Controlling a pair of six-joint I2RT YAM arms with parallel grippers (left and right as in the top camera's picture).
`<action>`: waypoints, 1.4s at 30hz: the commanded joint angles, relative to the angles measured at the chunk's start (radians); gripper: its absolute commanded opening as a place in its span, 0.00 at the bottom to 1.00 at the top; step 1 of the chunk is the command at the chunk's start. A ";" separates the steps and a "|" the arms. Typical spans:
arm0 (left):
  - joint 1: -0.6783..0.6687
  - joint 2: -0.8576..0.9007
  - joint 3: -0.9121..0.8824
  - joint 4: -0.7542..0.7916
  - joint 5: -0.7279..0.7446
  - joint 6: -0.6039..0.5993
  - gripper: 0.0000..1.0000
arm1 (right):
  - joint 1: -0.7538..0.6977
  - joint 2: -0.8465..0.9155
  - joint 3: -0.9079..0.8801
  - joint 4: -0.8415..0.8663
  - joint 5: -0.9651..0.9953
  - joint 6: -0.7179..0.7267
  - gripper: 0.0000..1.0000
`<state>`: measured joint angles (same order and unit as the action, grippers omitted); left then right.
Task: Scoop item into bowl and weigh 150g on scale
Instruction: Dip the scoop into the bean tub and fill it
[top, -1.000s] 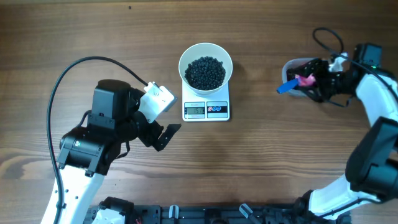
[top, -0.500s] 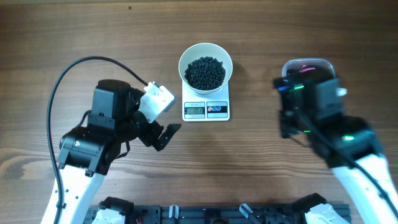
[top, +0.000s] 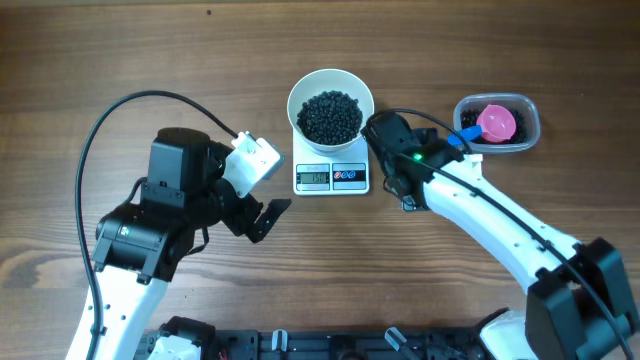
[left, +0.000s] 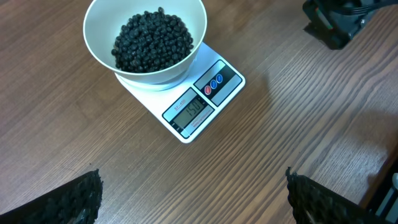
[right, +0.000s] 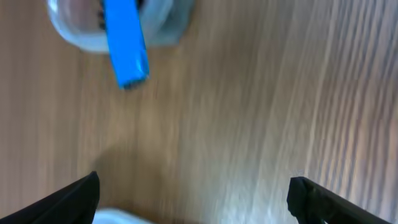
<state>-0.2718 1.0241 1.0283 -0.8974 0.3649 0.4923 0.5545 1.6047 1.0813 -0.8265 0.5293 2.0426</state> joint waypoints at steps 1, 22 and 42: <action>0.007 -0.003 0.016 0.002 0.009 -0.006 1.00 | -0.033 0.030 -0.010 0.011 0.218 0.029 1.00; 0.007 -0.003 0.016 0.002 0.009 -0.006 1.00 | -0.151 0.171 -0.010 0.184 0.207 0.018 0.31; 0.007 -0.003 0.016 0.002 0.009 -0.006 1.00 | -0.148 0.102 -0.010 0.063 0.162 0.029 0.62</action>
<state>-0.2714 1.0241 1.0283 -0.8974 0.3649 0.4923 0.4076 1.7519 1.0801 -0.7662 0.6533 2.0659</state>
